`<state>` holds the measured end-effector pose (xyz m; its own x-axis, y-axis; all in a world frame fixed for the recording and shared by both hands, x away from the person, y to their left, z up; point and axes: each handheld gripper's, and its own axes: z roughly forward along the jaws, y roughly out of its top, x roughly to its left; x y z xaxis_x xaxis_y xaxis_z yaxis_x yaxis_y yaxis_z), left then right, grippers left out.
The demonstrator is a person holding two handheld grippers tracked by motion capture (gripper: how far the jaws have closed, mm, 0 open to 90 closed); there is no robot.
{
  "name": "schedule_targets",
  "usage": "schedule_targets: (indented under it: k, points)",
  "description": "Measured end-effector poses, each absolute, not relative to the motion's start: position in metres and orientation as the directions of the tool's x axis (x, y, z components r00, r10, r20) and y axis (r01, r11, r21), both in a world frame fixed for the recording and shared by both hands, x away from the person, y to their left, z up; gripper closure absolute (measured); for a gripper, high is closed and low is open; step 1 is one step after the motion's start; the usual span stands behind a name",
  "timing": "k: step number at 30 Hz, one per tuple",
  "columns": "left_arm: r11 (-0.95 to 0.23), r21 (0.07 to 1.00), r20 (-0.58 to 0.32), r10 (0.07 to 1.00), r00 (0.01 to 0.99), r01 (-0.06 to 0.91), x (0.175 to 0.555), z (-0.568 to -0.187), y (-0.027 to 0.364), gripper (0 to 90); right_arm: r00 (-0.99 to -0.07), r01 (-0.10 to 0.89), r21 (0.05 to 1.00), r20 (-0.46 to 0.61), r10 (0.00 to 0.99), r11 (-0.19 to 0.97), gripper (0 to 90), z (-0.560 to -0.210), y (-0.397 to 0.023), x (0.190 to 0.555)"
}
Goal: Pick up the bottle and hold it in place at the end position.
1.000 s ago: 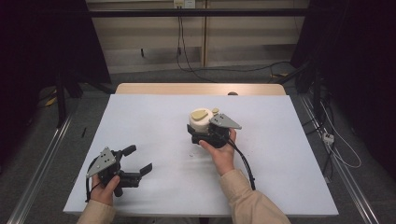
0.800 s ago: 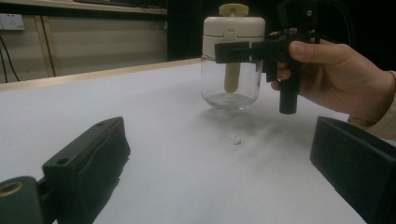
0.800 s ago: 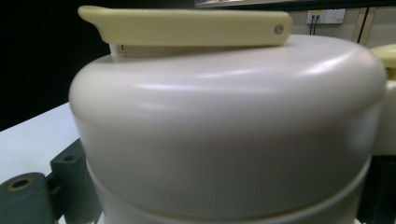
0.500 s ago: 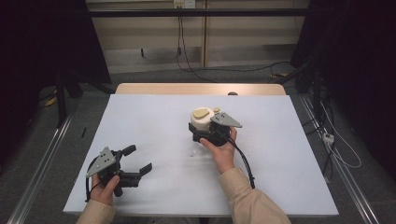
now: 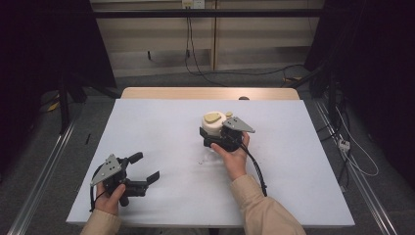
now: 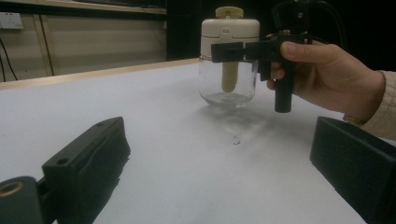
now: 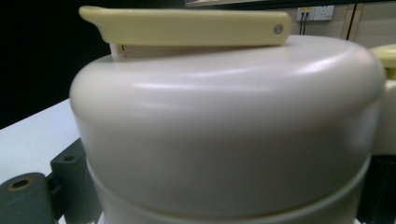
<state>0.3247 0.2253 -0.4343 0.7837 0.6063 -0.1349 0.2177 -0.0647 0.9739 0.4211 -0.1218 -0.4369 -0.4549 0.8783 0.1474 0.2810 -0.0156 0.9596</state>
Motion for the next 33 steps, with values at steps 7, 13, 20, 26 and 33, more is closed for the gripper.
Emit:
schedule_targets:
  k: [7,13,20,26,33]
  points:
    - [-0.065,0.974,-0.136,0.606,0.784,0.219,0.325,-0.435,0.226,3.9,-0.472,0.270,0.963,0.119,0.873,0.014,6.3,-0.432,-0.117,0.424]
    - [-0.062,0.974,-0.137,0.605,0.784,0.219,0.325,-0.434,0.226,3.9,-0.478,0.268,0.963,0.111,0.871,0.024,6.3,-0.431,-0.112,0.427]
    - [-0.064,0.974,-0.136,0.605,0.785,0.217,0.325,-0.434,0.226,3.9,-0.470,0.273,0.962,0.109,0.876,0.027,6.3,-0.431,-0.112,0.432]
    - [-0.063,0.974,-0.137,0.603,0.786,0.218,0.325,-0.435,0.226,3.9,-0.468,0.274,0.961,0.110,0.877,0.025,6.3,-0.431,-0.112,0.435]
    - [-0.063,0.974,-0.137,0.603,0.786,0.218,0.325,-0.435,0.226,3.9,-0.473,0.275,0.961,0.113,0.874,0.025,6.3,-0.432,-0.108,0.437]
